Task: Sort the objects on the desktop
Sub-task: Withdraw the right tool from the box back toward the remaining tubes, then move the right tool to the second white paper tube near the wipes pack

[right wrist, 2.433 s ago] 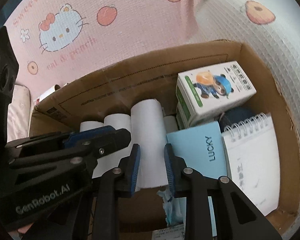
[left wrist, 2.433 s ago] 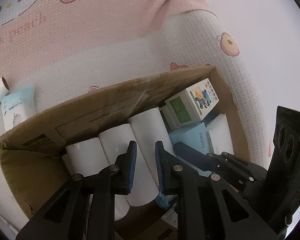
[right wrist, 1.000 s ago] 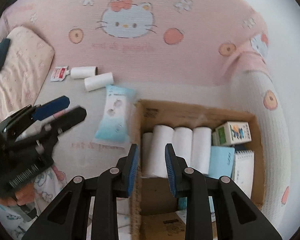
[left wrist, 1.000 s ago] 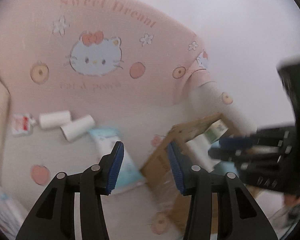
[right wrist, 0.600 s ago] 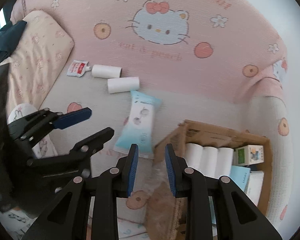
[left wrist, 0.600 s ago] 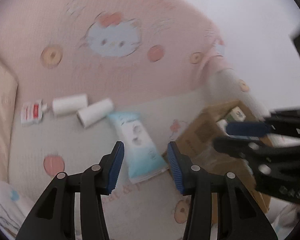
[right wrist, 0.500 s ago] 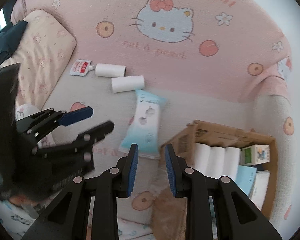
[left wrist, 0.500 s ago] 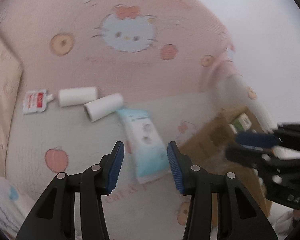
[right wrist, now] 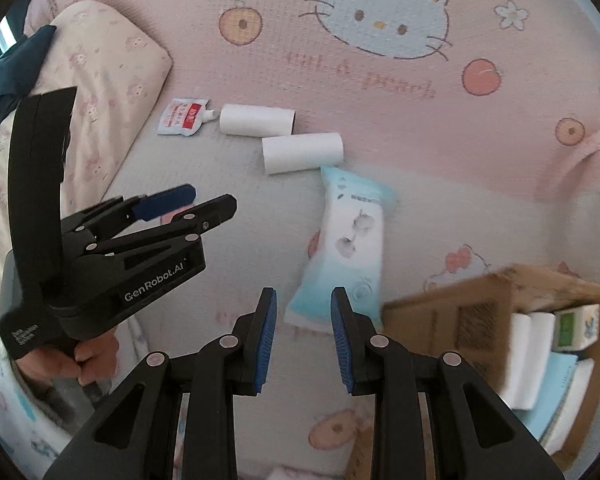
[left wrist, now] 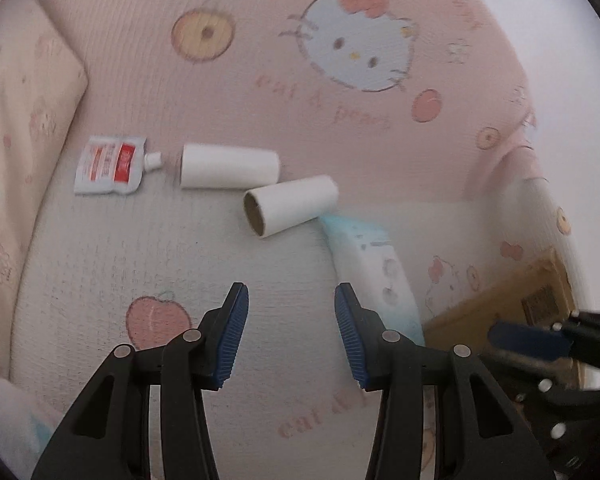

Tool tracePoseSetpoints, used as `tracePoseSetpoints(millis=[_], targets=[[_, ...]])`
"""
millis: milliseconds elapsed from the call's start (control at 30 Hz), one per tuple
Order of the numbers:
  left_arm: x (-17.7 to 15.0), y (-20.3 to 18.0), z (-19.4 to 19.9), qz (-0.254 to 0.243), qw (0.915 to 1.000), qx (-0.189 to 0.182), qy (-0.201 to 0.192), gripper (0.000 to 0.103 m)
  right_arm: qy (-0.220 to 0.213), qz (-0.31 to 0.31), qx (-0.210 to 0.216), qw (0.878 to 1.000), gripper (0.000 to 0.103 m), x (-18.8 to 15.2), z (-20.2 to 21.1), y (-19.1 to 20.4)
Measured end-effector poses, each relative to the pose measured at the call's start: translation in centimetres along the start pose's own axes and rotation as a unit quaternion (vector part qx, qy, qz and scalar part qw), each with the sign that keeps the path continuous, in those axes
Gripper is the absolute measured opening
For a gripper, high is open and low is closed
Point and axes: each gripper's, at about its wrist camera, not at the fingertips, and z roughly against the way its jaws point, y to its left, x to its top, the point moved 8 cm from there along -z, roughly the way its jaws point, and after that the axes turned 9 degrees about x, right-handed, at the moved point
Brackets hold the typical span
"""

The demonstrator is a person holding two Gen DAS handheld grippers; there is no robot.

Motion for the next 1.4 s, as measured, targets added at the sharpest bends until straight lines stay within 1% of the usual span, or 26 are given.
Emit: tracePoseSetpoints(millis=[133,200,267,333,400,500,567,600,667,767,833,933,1000,1100,1167,1200,1233,1267,1300,1333,1367,1400], targets=[[0.9,0.9,-1.0,0.034,0.9988,-0.029,0.019,0.049,0.0,-0.004,0.015,1.0,0.024,0.7,-2.2,0.2],[1.6,0.8,-1.2,0.033,0.9985,-0.036,0.025,0.049,0.004,0.0,0.041,0.999,0.024,1.1,-3.3,0.8],[2.8,0.7,-1.3,0.018,0.9992,-0.032,0.018,0.049,0.003,0.0,0.057,0.998,0.024,1.6,-4.3,1.1],[4.1,0.6,-1.5,-0.007,0.9998,-0.017,0.003,0.049,0.004,0.001,0.056,0.998,0.024,2.0,-5.1,1.3],[5.0,0.6,-2.1,-0.021,0.9997,-0.01,0.0,0.049,-0.002,0.003,0.055,0.998,0.024,2.6,-6.0,1.3],[5.6,1.0,-3.3,-0.007,0.9996,-0.021,0.017,0.049,-0.013,-0.001,0.053,0.999,0.024,3.6,-7.3,1.2],[6.0,1.1,-4.5,0.007,0.9988,-0.035,0.034,0.049,-0.025,-0.008,0.052,0.998,0.024,4.4,-8.3,0.8],[6.3,1.0,-5.0,0.012,0.9978,-0.049,0.042,0.049,-0.029,-0.013,0.054,0.998,0.024,4.7,-8.7,0.6],[7.0,0.7,-5.5,0.01,0.997,-0.063,0.042,0.047,-0.027,-0.03,0.071,0.997,0.025,5.2,-9.8,0.4],[8.0,0.4,-5.9,-0.004,0.9982,-0.052,0.031,0.046,-0.02,-0.067,0.1,0.993,0.025,5.8,-11.4,-0.1],[8.6,0.6,-6.6,-0.003,0.9986,-0.044,0.028,0.046,-0.018,-0.077,0.106,0.991,0.026,6.0,-12.0,-0.3],[8.8,0.9,-8.1,0.023,0.996,-0.067,0.056,0.046,-0.022,-0.082,0.106,0.991,0.026,6.4,-12.7,-0.7],[8.9,1.1,-8.9,0.036,0.9948,-0.069,0.065,0.045,-0.024,-0.085,0.11,0.99,0.027,6.7,-13.1,-0.8],[9.2,1.0,-9.5,0.036,0.9951,-0.066,0.064,0.045,-0.038,-0.09,0.111,0.989,0.029,7.2,-13.3,-1.2],[9.2,0.5,-9.8,0.033,0.9938,-0.076,0.074,0.045,-0.051,-0.097,0.113,0.988,0.029,7.6,-13.2,-1.6],[9.1,0.2,-10.0,0.03,0.9931,-0.08,0.08,0.045,-0.058,-0.101,0.117,0.986,0.03,7.8,-13.2,-1.8],[9.0,-0.2,-10.2,0.022,0.993,-0.081,0.083,0.045,-0.066,-0.104,0.122,0.985,0.035,8.1,-13.1,-2.0],[8.9,-0.5,-10.3,0.01,0.9939,-0.074,0.081,0.045,-0.074,-0.109,0.125,0.983,0.04,8.3,-13.0,-2.3],[8.9,-0.6,-10.3,0.002,0.9947,-0.068,0.078,0.045,-0.08,-0.112,0.127,0.982,0.053,8.5,-12.9,-2.5],[8.9,-0.8,-10.4,-0.008,0.9959,-0.054,0.071,0.045,-0.088,-0.113,0.129,0.981,0.062,8.8,-12.7,-2.6],[8.9,-1.1,-10.5,-0.018,0.9962,-0.048,0.071,0.045,-0.102,-0.113,0.134,0.979,0.062,9.0,-12.4,-2.7],[8.9,-1.3,-10.7,-0.024,0.9956,-0.05,0.076,0.045,-0.11,-0.11,0.138,0.978,0.062,9.2,-12.3,-2.7]])
